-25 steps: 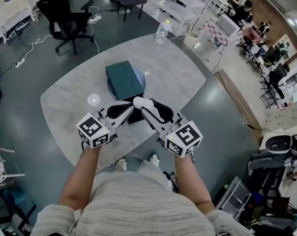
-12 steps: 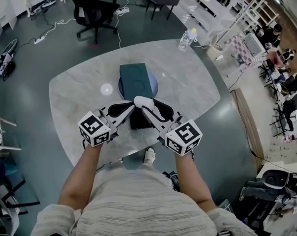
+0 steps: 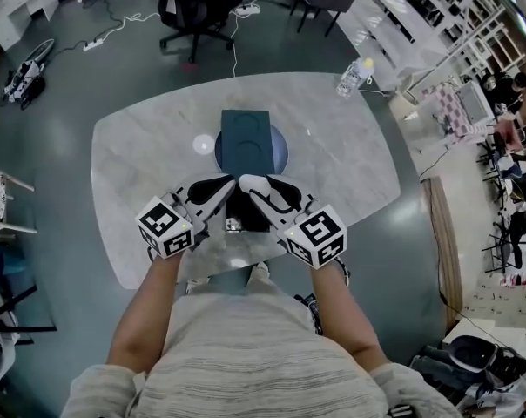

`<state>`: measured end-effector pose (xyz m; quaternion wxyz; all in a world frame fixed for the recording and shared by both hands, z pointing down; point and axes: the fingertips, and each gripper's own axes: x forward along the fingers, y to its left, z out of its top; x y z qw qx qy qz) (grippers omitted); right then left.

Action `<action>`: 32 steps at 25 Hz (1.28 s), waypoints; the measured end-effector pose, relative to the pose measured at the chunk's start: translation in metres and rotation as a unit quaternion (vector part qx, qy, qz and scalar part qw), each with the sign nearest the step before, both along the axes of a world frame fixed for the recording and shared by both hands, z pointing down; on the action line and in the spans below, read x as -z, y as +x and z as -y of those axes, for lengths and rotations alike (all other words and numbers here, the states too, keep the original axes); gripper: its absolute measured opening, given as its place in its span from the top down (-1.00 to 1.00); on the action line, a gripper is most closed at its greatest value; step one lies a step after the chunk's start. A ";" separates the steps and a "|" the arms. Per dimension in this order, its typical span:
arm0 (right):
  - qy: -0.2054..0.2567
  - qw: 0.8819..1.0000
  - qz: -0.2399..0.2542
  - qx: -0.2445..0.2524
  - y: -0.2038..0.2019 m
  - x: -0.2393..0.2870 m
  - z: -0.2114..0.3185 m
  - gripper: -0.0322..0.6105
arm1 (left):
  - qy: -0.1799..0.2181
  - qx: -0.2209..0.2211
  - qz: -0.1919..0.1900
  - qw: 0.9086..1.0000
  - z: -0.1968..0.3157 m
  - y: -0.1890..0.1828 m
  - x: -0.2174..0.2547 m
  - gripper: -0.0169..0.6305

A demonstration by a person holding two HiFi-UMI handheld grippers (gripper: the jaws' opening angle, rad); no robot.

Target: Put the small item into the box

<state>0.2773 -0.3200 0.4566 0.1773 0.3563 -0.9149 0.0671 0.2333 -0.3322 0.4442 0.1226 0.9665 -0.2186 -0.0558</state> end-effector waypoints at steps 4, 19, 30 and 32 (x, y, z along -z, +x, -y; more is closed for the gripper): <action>-0.023 0.999 -0.029 0.028 -0.005 -0.028 0.005 0.38 | -0.005 0.017 0.002 1.000 0.004 0.001 -0.009 0.88; -0.087 0.980 -0.163 0.076 -0.020 -0.121 0.013 0.38 | -0.014 0.042 -0.009 0.999 0.011 -0.020 -0.012 0.88; -0.140 0.958 -0.237 0.085 -0.019 -0.172 0.014 0.38 | -0.018 0.037 -0.009 0.999 0.016 -0.027 -0.012 0.88; -0.145 0.954 -0.247 0.090 -0.018 -0.180 0.012 0.38 | -0.018 0.037 -0.009 0.999 0.015 -0.028 -0.013 0.88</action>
